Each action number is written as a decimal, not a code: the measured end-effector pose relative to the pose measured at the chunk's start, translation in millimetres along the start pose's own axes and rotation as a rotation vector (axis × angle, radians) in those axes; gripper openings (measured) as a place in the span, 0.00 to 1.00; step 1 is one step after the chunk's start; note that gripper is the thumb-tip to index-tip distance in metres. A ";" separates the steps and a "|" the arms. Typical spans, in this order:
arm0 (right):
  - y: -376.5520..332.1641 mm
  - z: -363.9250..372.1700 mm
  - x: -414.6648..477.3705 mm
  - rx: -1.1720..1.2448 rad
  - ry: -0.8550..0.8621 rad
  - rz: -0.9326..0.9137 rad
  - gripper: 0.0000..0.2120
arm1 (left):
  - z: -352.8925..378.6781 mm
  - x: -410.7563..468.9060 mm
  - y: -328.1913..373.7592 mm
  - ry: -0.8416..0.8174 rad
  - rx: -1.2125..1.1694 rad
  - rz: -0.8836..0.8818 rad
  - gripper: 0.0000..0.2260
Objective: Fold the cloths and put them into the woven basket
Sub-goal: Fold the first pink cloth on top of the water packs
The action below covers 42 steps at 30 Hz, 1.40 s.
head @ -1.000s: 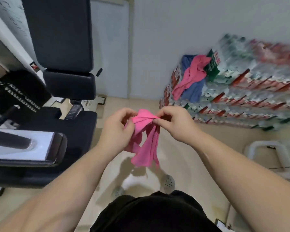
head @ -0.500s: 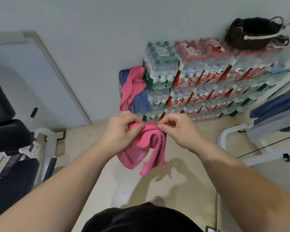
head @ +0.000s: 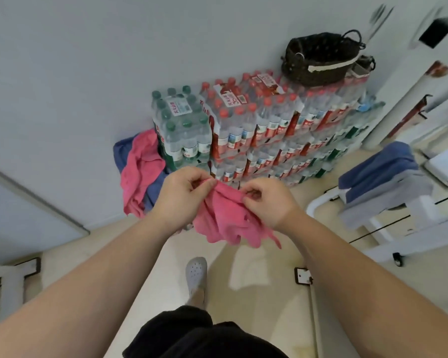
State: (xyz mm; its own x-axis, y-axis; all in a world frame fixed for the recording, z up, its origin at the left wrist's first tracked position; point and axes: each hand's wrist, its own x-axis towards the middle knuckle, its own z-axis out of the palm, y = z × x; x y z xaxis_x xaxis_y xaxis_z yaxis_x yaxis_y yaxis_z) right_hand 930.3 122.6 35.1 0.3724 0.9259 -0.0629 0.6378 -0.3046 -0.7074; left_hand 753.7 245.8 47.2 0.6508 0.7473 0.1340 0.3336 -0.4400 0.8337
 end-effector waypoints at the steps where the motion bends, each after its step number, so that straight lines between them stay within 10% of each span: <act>1: 7.5 -3.6 15.3 -0.023 -0.003 0.021 0.11 | 4.2 16.8 -2.4 -0.021 -0.046 -0.024 0.05; 12: 78.8 -35.5 161.9 -0.246 0.011 0.300 0.06 | -2.0 200.5 -37.2 -0.159 -0.078 -0.021 0.08; 35: 226.3 -209.7 404.5 0.382 0.179 0.234 0.03 | 76.2 371.5 -71.0 0.381 0.257 -0.499 0.07; 42: 214.0 -208.9 474.9 -0.180 0.170 0.123 0.09 | 76.1 406.9 -73.2 0.425 0.428 -0.452 0.08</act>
State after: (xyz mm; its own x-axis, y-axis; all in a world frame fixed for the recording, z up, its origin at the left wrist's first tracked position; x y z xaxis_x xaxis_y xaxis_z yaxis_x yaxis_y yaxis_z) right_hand 1384.5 450.5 0.9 0.5525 0.8335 -0.0105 0.6848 -0.4610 -0.5643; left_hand 1045.9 544.2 -0.1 0.0971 0.9907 0.0954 0.7981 -0.1347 0.5873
